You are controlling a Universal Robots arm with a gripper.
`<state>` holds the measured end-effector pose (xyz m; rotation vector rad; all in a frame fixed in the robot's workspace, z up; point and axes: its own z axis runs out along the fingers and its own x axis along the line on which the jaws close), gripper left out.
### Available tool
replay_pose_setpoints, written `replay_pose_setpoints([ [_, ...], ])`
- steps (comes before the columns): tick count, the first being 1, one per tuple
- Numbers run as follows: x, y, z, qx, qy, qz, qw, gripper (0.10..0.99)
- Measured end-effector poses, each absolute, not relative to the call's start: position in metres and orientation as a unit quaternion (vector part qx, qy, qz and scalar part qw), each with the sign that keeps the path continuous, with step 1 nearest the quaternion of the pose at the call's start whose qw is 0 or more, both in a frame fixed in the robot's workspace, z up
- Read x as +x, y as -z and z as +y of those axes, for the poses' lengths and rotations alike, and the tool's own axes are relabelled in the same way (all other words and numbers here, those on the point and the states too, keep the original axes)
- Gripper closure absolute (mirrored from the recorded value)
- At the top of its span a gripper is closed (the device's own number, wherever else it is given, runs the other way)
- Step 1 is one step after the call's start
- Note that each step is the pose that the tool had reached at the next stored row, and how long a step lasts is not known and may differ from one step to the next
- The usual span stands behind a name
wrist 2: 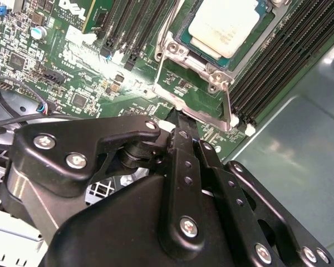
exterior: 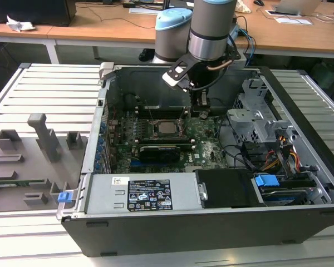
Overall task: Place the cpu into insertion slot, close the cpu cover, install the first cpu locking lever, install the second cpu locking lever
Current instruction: 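Close the cpu cover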
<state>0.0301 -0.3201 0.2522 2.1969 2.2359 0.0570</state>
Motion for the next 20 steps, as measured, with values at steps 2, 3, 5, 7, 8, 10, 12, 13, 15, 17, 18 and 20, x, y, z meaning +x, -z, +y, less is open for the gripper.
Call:
replay_pose_setpoints([
  [2, 0.030, -0.252, -0.320, 0.701, -0.018, 0.713, 0.003, 0.980],
  [3, 0.029, -0.252, -0.320, 0.701, -0.018, 0.713, 0.003, 0.980],
  [5, 0.029, -0.252, -0.320, 0.701, -0.018, 0.713, 0.003, 0.980],
  [7, 0.028, -0.252, -0.320, 0.701, -0.018, 0.713, 0.003, 0.980],
  [8, 0.028, -0.252, -0.320, 0.701, -0.018, 0.713, 0.003, 0.980],
  [10, 0.027, -0.252, -0.320, 0.701, -0.018, 0.713, 0.003, 0.980],
  [12, 0.027, -0.252, -0.320, 0.701, -0.018, 0.713, 0.004, 0.980],
  [13, 0.026, -0.252, -0.320, 0.701, -0.018, 0.713, 0.004, 0.980],
  [15, 0.024, -0.252, -0.320, 0.701, -0.019, 0.713, 0.004, 0.980],
  [17, 0.021, -0.252, -0.320, 0.701, -0.019, 0.713, 0.004, 0.980],
  [18, 0.020, -0.252, -0.320, 0.701, -0.019, 0.713, 0.004, 0.980],
  [20, 0.018, -0.252, -0.320, 0.701, -0.019, 0.713, 0.004, 0.980],
])
